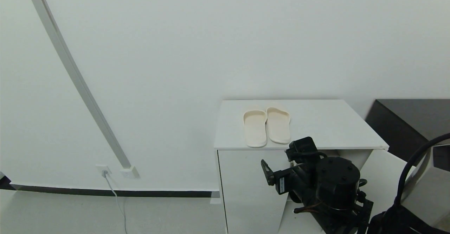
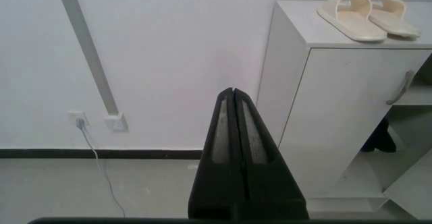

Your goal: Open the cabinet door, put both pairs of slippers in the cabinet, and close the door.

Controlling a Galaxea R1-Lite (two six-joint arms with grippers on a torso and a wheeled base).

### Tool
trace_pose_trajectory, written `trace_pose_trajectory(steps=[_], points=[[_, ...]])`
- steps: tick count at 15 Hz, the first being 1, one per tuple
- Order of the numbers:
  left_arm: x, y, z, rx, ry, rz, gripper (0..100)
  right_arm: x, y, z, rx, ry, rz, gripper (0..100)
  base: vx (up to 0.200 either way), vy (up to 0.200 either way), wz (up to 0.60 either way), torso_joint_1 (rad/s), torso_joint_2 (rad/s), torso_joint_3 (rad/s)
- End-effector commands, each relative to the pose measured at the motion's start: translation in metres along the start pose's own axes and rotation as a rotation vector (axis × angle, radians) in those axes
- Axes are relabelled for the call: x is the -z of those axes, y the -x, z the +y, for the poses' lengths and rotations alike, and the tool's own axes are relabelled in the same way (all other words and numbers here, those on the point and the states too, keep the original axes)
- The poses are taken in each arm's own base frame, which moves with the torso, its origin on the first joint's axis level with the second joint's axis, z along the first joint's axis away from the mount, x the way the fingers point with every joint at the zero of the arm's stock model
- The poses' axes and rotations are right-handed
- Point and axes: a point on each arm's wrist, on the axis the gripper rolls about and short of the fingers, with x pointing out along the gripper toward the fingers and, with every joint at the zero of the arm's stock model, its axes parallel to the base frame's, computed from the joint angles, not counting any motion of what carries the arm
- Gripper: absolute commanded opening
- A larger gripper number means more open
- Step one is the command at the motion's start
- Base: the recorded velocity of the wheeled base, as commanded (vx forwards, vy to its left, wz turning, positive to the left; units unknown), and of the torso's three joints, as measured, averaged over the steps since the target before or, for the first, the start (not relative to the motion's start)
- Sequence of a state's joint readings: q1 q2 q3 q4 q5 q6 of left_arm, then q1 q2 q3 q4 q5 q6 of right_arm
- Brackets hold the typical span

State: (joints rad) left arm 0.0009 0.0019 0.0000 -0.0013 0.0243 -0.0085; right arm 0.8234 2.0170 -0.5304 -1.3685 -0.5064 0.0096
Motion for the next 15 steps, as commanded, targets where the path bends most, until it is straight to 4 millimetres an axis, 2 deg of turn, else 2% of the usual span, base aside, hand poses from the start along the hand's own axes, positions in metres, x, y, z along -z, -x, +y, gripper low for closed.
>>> trace_pose_trajectory(steps=[1, 5, 8, 9, 12, 15], points=[[0.000, 0.000, 0.000, -0.001, 0.001, -0.001, 0, 0.000, 0.000, -0.002, 0.006, 0.007, 0.002, 100, 0.000, 0.000, 0.00, 0.178, -0.37, -0.193], [0.000, 0.000, 0.000, -0.002, 0.002, -0.001, 0, 0.006, -0.007, -0.003, 0.010, 0.027, -0.003, 100, 0.000, 0.000, 0.00, 0.060, -0.12, -0.069], [0.000, 0.000, 0.000, -0.001, -0.001, -0.001, 0, -0.016, -0.033, 0.003, 0.029, -0.014, 0.021, 100, 0.000, 0.000, 0.00, 0.000, 0.00, 0.000], [0.000, 0.000, 0.000, -0.001, 0.001, -0.001, 0, -0.031, -0.040, 0.005, 0.052, -0.071, 0.086, 100, 0.000, 0.000, 0.00, 0.000, 0.00, 0.000], [0.000, 0.000, 0.000, 0.001, -0.002, -0.001, 0, -0.066, -0.053, 0.008, 0.193, -0.168, 0.119, 100, 0.000, 0.000, 0.00, 0.000, 0.00, 0.000], [0.000, 0.000, 0.000, -0.001, -0.001, -0.001, 0, -0.064, -0.051, 0.010, 0.209, -0.174, 0.157, 100, 0.000, 0.000, 0.00, 0.000, 0.00, 0.000]])
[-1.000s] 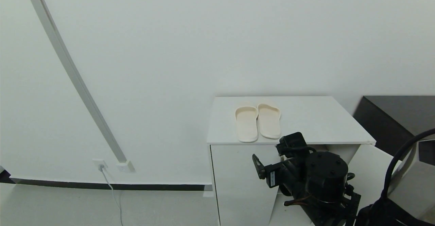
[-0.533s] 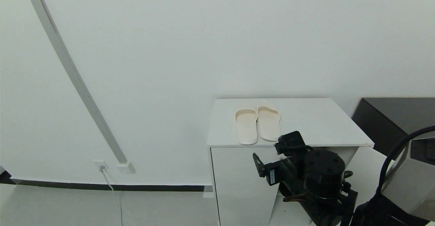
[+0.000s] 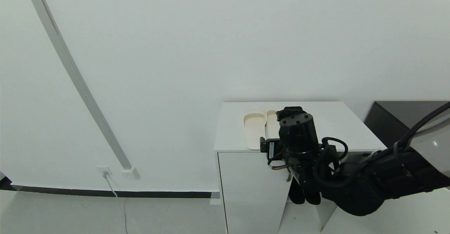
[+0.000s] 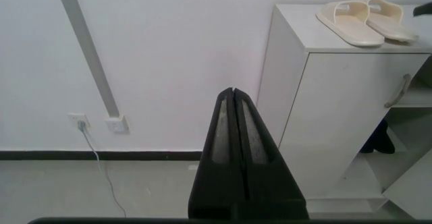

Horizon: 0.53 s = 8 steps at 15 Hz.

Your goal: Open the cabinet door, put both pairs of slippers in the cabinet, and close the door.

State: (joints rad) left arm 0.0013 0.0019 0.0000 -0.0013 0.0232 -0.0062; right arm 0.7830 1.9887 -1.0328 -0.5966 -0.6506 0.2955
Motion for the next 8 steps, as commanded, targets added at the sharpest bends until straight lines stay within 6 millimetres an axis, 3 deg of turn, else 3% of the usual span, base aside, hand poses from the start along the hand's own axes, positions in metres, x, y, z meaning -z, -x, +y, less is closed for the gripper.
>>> trace_pose_trajectory(steps=[1, 8], points=[[0.000, 0.000, 0.000, 0.000, 0.002, -0.001, 0, -0.007, 0.003, 0.001, -0.007, -0.019, -0.018, 100, 0.200, 0.000, 0.00, 0.002, 0.00, 0.002], [0.000, 0.000, 0.000, -0.002, 0.003, -0.001, 0, 0.023, -0.010, 0.002, 0.007, -0.004, 0.025, 100, 0.200, 0.000, 0.00, 0.004, 0.00, -0.001]])
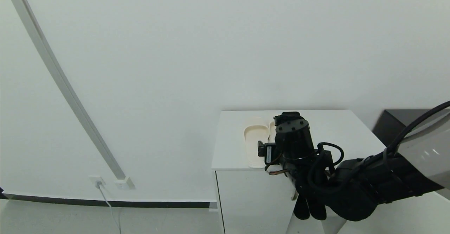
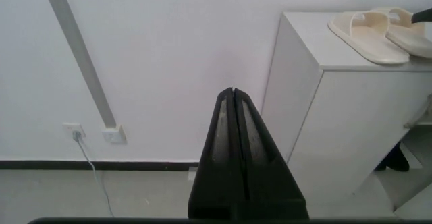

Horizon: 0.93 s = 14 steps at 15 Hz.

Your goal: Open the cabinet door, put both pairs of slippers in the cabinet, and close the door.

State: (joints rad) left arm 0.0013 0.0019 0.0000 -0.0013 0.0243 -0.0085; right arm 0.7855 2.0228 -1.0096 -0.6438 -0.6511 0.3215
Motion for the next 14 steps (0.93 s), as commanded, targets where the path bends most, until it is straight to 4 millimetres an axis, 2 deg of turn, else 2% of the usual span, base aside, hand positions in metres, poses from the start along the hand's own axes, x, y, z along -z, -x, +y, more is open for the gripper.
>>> trace_pose_trajectory(steps=[1, 6, 10, 14], points=[[0.000, 0.000, 0.000, -0.001, 0.002, -0.001, 0, 0.014, -0.007, 0.000, 0.007, 0.017, 0.015, 100, 0.200, 0.000, 0.00, -0.002, 0.00, 0.007], [0.000, 0.000, 0.000, -0.002, 0.007, -0.001, 0, 0.025, -0.021, 0.003, 0.000, 0.030, 0.016, 100, 0.000, 0.000, 0.00, 0.000, 0.00, 0.000], [0.000, 0.000, 0.000, -0.002, 0.010, -0.001, 0, 0.031, -0.058, -0.001, 0.026, 0.029, -0.003, 100, 0.000, 0.000, 0.00, 0.000, 0.00, 0.000], [0.000, 0.000, 0.000, -0.005, 0.011, -0.001, 0, 0.025, -0.090, -0.004, 0.013, 0.032, -0.060, 100, 0.000, 0.000, 0.00, 0.000, 0.00, 0.000]])
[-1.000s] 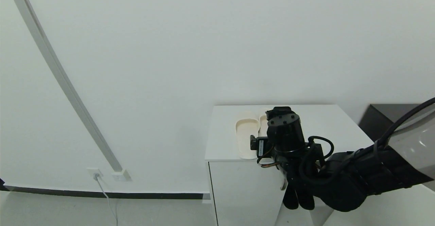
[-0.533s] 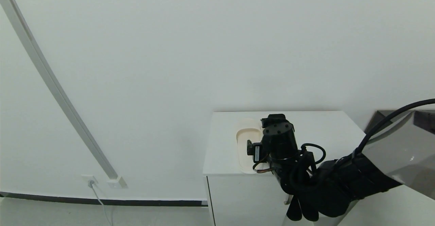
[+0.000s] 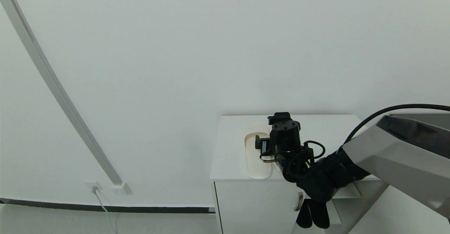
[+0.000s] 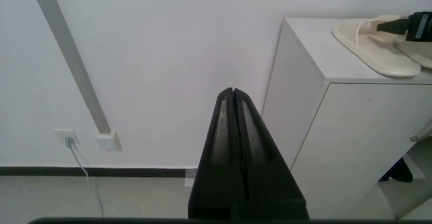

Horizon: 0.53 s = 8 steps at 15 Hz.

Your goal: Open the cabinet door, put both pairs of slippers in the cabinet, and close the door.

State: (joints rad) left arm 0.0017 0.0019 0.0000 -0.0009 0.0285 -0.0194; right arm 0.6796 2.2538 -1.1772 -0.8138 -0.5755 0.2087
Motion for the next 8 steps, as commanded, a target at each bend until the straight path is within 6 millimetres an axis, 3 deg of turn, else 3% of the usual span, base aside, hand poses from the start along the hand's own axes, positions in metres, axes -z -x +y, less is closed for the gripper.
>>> trace_pose_trajectory(steps=[1, 4, 7, 8], points=[[0.000, 0.000, 0.000, 0.000, 0.001, -0.001, 0, 0.010, -0.021, -0.001, 0.006, 0.002, 0.006, 100, 0.000, 0.000, 0.00, 0.000, 0.00, 0.000], [0.000, 0.000, 0.000, 0.000, 0.002, -0.001, 0, 0.011, -0.043, -0.003, 0.030, 0.002, -0.012, 100, 0.000, 0.000, 0.00, 0.000, 0.00, 0.000], [0.000, 0.000, 0.000, 0.000, 0.002, -0.001, 0, 0.006, -0.051, -0.002, 0.032, 0.000, -0.028, 100, 0.000, 0.000, 0.00, 0.000, 0.00, 0.000], [0.000, 0.000, 0.000, 0.000, 0.002, -0.001, 0, 0.005, -0.051, -0.001, 0.032, 0.003, -0.024, 0, 0.000, 0.000, 0.00, 0.000, 0.00, 0.000]])
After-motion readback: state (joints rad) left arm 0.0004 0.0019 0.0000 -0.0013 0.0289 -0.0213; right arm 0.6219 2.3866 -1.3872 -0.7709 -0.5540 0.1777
